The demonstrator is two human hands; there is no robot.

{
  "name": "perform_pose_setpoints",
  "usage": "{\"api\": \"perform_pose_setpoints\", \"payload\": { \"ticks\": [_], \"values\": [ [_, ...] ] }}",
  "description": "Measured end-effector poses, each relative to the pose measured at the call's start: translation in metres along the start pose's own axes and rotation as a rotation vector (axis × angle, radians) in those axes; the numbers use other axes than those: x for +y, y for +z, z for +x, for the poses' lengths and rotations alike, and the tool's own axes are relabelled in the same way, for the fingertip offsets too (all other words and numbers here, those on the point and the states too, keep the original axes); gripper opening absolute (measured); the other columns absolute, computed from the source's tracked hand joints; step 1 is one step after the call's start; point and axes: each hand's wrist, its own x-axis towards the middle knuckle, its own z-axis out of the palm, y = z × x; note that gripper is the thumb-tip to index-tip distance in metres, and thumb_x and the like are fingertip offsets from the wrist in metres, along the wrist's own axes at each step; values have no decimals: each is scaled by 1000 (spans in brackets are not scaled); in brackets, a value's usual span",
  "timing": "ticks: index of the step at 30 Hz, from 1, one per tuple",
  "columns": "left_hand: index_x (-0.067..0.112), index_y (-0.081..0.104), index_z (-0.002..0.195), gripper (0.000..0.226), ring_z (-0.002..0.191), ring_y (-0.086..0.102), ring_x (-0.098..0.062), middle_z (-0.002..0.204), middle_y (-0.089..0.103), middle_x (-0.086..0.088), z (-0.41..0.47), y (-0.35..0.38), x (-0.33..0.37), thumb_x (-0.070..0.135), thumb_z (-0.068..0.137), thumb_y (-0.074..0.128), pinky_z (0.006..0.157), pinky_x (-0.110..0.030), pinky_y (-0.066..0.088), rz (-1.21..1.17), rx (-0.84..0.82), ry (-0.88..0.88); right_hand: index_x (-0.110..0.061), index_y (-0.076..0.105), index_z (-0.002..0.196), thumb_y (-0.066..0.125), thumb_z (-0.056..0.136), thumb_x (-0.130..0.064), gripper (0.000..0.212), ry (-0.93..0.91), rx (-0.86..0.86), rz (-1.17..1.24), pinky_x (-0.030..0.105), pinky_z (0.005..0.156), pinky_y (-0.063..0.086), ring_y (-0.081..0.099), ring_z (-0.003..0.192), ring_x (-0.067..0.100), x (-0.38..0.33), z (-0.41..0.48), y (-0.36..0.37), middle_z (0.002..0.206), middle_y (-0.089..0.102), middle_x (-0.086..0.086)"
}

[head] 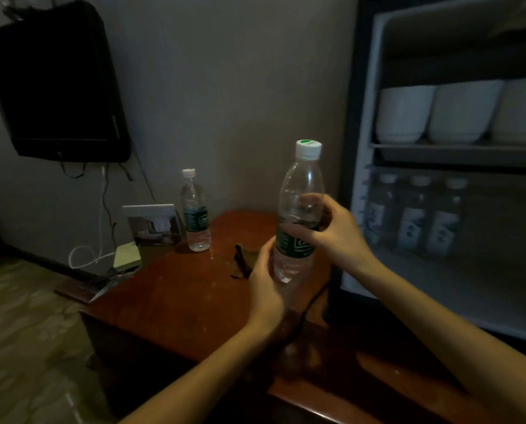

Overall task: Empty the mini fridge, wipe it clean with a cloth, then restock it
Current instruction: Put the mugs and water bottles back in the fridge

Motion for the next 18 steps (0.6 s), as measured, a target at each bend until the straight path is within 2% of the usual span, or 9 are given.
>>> {"api": "perform_pose_setpoints", "payload": {
  "ticks": [2,3,5,8,10,13,15,18],
  "values": [
    [33,53,126,66,113,61,-7,121,64,8,-21,33,3,23,69,86,92,-30,53,-20,-62,-2,-26,62,108,85,56,-43,59,15,50,-33,18,79,54,65,91,-4,0,-26,-36,99,70,-14],
    [35,53,124,66,113,61,-7,121,65,9,-28,50,3,25,68,87,91,-32,53,-27,-109,-10,-27,62,108,84,55,-44,59,24,80,-68,15,77,53,64,91,-6,1,-37,-53,99,69,-15],
    [42,55,118,65,110,62,-4,116,67,12,-38,83,3,30,64,89,90,-31,53,-20,-193,-22,-24,64,111,81,51,-51,68,50,156,-118,18,81,53,64,94,-4,6,-56,-88,102,69,-14],
    [49,52,113,62,108,59,4,113,65,18,-41,130,7,29,66,88,91,-26,51,-2,-339,-79,-21,65,114,82,52,-42,67,95,264,-92,25,83,55,67,94,1,19,-76,-132,101,71,-10],
    [47,48,118,65,113,55,3,118,61,20,-40,159,5,26,70,85,98,-28,48,-18,-456,-141,-21,63,118,83,52,-37,71,118,321,-84,20,79,54,68,93,1,30,-85,-156,99,71,-11],
    [40,43,130,78,124,50,-7,131,55,13,-44,197,5,45,62,81,106,-36,44,12,-569,-150,-21,60,122,86,54,-29,74,154,396,-102,19,80,53,67,94,3,49,-92,-183,103,71,-8],
    [34,43,134,86,126,50,-13,134,55,7,-46,218,4,48,57,79,106,-38,44,12,-573,-165,-16,60,124,89,59,-22,71,183,433,-141,21,81,54,68,94,5,63,-94,-197,103,72,-3],
    [33,40,140,92,130,46,-11,139,51,10,-46,238,0,53,58,77,108,-38,41,24,-595,-172,-9,61,122,89,62,-16,66,216,510,-146,17,75,52,68,95,11,77,-94,-213,101,71,0]
  ]
}}
